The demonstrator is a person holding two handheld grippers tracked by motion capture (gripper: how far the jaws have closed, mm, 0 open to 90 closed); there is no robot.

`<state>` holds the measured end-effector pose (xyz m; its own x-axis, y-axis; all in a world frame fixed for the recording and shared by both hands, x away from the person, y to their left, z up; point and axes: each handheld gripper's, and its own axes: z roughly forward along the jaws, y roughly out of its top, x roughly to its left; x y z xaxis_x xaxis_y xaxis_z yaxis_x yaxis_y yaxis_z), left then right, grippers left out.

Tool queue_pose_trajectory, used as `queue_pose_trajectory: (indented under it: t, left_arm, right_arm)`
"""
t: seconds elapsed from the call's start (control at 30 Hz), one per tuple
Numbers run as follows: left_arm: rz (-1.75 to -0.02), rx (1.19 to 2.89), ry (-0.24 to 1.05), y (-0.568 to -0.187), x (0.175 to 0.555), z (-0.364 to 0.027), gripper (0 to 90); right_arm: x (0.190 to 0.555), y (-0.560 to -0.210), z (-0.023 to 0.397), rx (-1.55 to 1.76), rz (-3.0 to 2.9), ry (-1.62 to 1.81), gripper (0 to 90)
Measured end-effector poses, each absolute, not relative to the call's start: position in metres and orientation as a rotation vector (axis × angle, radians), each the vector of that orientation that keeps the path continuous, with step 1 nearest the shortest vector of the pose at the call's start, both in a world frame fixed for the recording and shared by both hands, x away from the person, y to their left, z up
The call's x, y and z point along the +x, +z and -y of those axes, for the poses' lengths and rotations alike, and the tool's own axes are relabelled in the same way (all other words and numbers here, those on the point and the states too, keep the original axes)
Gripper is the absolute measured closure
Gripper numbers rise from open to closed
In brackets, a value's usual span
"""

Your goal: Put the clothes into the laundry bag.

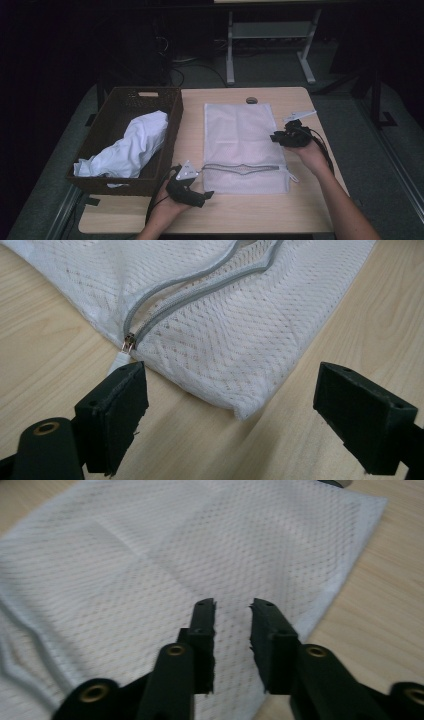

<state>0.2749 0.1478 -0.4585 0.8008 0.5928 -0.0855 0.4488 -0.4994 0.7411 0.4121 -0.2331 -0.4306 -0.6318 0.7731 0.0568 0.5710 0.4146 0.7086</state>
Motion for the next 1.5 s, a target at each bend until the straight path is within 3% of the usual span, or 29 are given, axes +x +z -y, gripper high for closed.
queue_pose_trajectory:
  t: [0.17, 0.87, 1.5]
  left_arm:
    - [-0.762, 2.179, 0.223, -0.459, 0.275, -0.148, 14.0]
    - [-0.748, 2.192, 0.217, -0.460, 0.276, -0.148, 14.0]
    - [-0.745, 2.189, 0.208, -0.460, 0.275, -0.148, 14.1]
  right_arm:
    - [0.419, -0.441, 0.231, 1.175, -2.375, 0.959, 89.5]
    - [0.433, -0.466, 0.234, 1.229, -2.388, 0.842, 89.5]
    - [0.409, -0.462, 0.276, 1.351, -2.344, 0.768, 89.4]
